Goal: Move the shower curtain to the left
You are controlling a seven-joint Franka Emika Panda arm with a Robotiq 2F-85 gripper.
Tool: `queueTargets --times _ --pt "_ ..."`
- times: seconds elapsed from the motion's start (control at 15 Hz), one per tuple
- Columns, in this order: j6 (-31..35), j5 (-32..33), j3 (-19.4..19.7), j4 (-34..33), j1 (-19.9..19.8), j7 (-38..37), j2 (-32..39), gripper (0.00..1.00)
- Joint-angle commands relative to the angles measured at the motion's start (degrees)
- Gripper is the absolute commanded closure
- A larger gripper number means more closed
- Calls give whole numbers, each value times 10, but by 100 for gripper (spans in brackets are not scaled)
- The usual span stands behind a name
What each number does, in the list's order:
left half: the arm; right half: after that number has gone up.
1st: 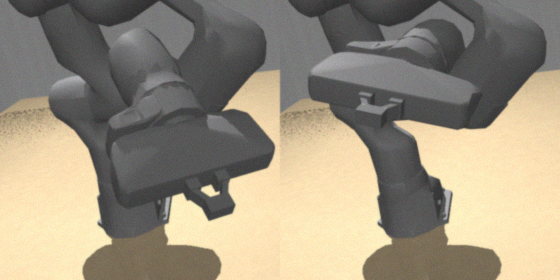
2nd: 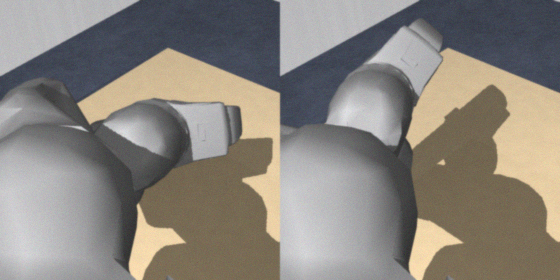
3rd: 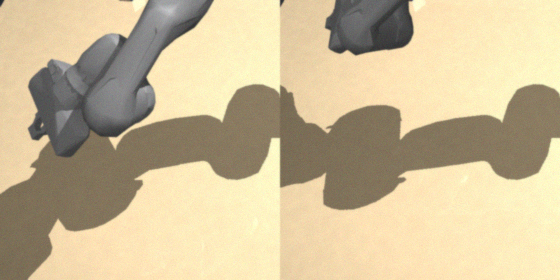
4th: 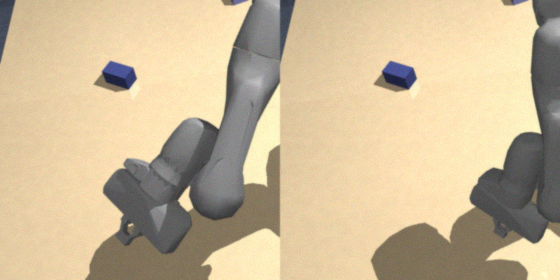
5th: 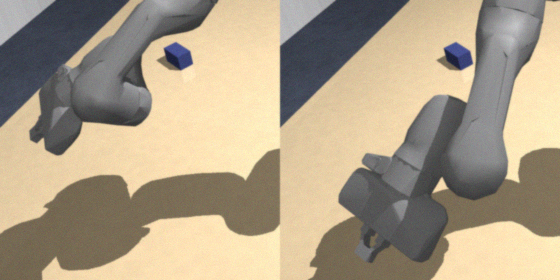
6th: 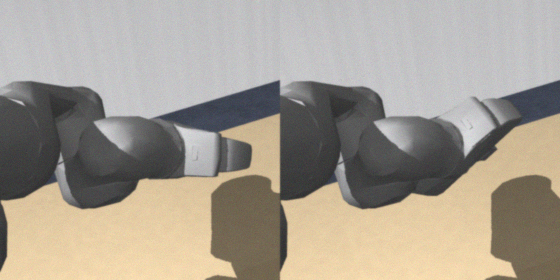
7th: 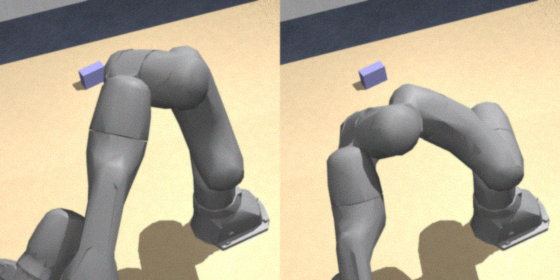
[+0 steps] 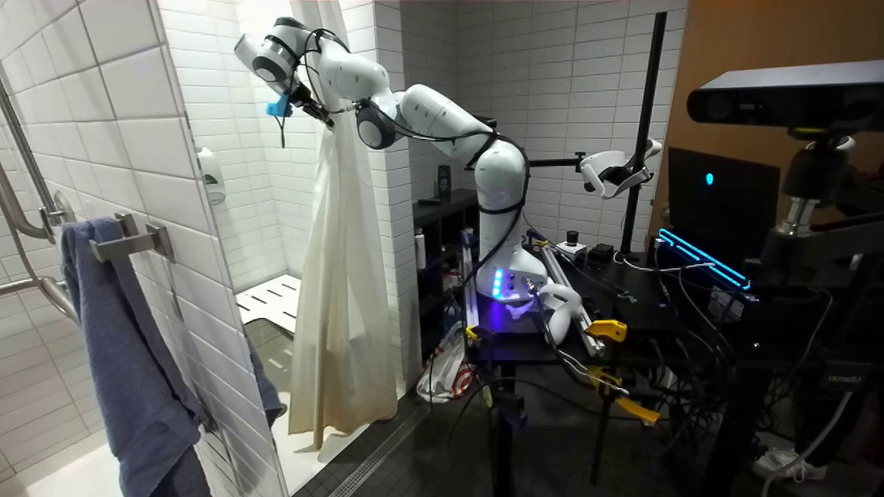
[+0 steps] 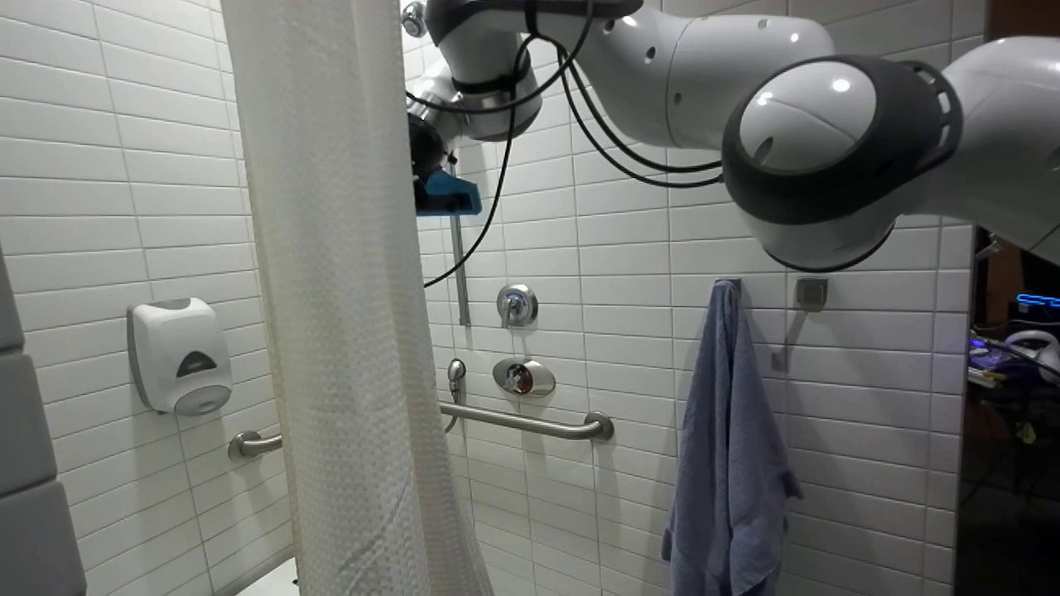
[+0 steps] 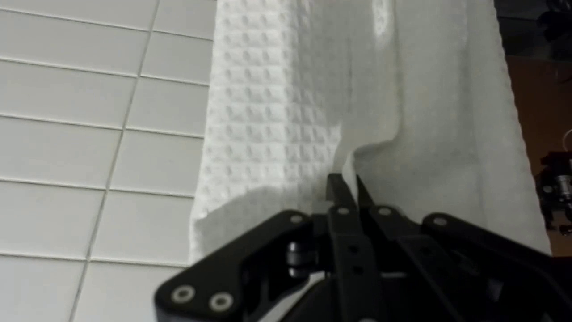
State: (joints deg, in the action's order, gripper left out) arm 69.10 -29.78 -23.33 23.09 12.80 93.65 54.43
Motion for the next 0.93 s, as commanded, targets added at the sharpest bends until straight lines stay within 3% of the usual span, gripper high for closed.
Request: queueTargets --times 0.0,0.07,0.13,0.2,0.27,0.33,0.87 --pt "-18 22 5 45 10 21 8 100" --pt "-52 27 2 -35 26 1 51 100" --pt "-30 23 1 44 10 19 8 100" --pt "-48 5 -14 -58 13 -16 32 100" --pt "-47 1 -17 -63 12 -18 31 98" --pt "-32 0 -19 -20 0 -9 5 98" --pt "-37 1 -20 -30 0 -10 10 98"
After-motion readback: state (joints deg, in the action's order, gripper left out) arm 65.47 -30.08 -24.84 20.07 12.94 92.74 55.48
